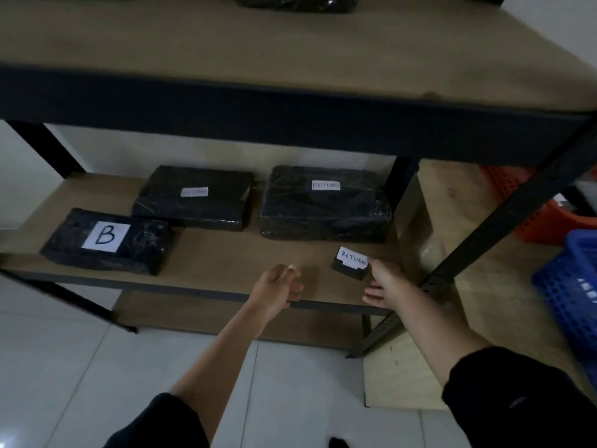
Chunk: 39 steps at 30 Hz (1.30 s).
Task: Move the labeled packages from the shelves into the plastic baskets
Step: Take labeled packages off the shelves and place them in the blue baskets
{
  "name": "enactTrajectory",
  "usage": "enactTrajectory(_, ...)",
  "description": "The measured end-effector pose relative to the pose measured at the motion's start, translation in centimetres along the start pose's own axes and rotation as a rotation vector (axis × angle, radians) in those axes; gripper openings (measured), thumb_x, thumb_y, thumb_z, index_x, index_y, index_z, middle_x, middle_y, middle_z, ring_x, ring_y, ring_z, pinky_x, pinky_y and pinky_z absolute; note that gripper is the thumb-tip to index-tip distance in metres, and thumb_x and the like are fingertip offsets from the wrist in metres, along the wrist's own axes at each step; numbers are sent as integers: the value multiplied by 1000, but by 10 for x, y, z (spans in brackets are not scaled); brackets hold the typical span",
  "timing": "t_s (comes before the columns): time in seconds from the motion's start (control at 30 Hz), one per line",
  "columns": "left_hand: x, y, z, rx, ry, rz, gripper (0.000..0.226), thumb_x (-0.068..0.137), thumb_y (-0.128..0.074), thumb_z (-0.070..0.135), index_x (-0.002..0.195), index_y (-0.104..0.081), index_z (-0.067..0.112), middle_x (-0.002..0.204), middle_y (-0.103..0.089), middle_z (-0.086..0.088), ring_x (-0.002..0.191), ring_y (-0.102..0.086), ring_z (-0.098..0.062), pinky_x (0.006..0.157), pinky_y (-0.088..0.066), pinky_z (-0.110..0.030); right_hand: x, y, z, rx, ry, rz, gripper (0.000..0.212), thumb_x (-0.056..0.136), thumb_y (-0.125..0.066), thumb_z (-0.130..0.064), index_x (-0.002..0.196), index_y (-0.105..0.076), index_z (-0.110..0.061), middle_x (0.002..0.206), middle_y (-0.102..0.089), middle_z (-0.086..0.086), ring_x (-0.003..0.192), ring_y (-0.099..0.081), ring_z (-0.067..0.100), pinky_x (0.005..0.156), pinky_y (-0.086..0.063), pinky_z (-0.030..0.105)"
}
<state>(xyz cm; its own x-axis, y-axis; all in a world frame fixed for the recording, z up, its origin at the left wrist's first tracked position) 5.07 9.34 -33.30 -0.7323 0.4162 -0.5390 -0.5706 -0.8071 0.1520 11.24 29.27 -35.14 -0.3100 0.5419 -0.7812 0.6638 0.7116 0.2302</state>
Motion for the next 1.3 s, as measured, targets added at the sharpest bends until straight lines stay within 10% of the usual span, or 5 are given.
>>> enactTrajectory(0.23,18,-8,-26,-21,65,-20,31,99,-38,35,110,-59,15,104,-66,-6,93,-65,-22,69,-48,-24,35,-10,0,190,-18,-57,39,96,-52,-37,129,-49,-16,130,-49,16,103,-57,35,72,-55,40)
enactTrajectory(0.4,22,-11,-24,-27,66,-2,32,99,-38,35,110,-59,13,105,-66,-9,89,-65,-20,66,-46,-23,42,-13,-2,271,25,-33,19,95,-58,-25,84,-51,-11,112,-54,14,97,-54,26,84,-57,39)
enactTrajectory(0.57,23,-12,-18,-23,48,8,32,100,-36,34,111,-59,14,104,-68,-8,92,-65,-22,72,-49,-25,40,-12,-3,267,103,-74,23,91,-63,-23,109,-56,-11,111,-62,13,98,-59,23,75,-58,34)
enactTrajectory(1.3,-98,13,39,-109,-105,57,33,99,-37,35,105,-62,15,97,-70,-5,90,-67,-19,76,-49,-27,-164,31,-7,240,537,-367,26,88,-63,-40,98,-70,-17,90,-71,8,71,-62,20,70,-55,33)
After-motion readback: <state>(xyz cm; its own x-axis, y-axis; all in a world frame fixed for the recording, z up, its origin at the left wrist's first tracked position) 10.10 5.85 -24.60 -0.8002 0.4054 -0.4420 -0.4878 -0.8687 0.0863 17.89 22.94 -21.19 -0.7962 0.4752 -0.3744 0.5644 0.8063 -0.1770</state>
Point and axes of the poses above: each hand's wrist, its own x-axis towards the middle knuckle, its own y-axis out of the back of the hand, z = x × y, the point moved 2 cm from there along x, towards the middle knuckle
